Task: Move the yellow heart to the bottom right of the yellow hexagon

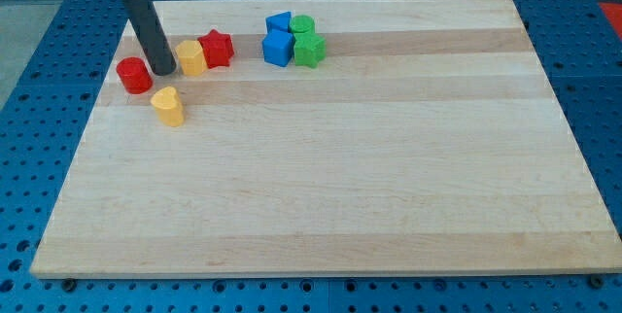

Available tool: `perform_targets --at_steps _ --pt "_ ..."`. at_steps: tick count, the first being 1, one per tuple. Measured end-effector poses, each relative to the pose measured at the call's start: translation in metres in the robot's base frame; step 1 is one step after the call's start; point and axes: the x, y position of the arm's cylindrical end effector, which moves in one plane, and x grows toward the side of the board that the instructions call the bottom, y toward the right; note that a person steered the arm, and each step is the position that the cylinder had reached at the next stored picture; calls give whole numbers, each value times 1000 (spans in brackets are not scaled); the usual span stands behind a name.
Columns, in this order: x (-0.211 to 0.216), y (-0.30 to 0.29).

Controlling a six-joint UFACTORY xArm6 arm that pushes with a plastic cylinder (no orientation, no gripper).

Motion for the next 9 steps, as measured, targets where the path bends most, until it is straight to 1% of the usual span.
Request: perform_targets --at_steps 2,3,4,5,6,7,8,9 --pt "-2 53" --pt "8 53" --pt "50 53" --pt "79 76" --pt "101 115" --pt "134 85" --pt "143 34" --pt "139 4"
